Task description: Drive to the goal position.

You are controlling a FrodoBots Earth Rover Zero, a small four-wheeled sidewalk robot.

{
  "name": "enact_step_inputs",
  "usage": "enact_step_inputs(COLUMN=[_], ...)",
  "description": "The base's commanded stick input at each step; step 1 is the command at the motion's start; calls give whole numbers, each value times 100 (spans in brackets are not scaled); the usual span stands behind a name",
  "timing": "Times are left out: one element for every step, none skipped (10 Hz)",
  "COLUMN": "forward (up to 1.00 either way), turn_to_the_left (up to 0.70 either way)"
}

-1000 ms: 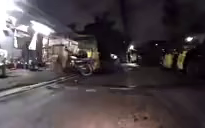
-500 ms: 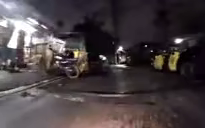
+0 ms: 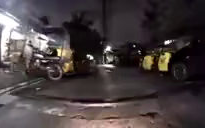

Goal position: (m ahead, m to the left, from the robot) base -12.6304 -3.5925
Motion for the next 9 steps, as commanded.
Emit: enact_step_inputs(forward=[85,85,85,85,85,85,89,100,100], turn_to_the_left=[0,0,0,0,0,0,0,3,17])
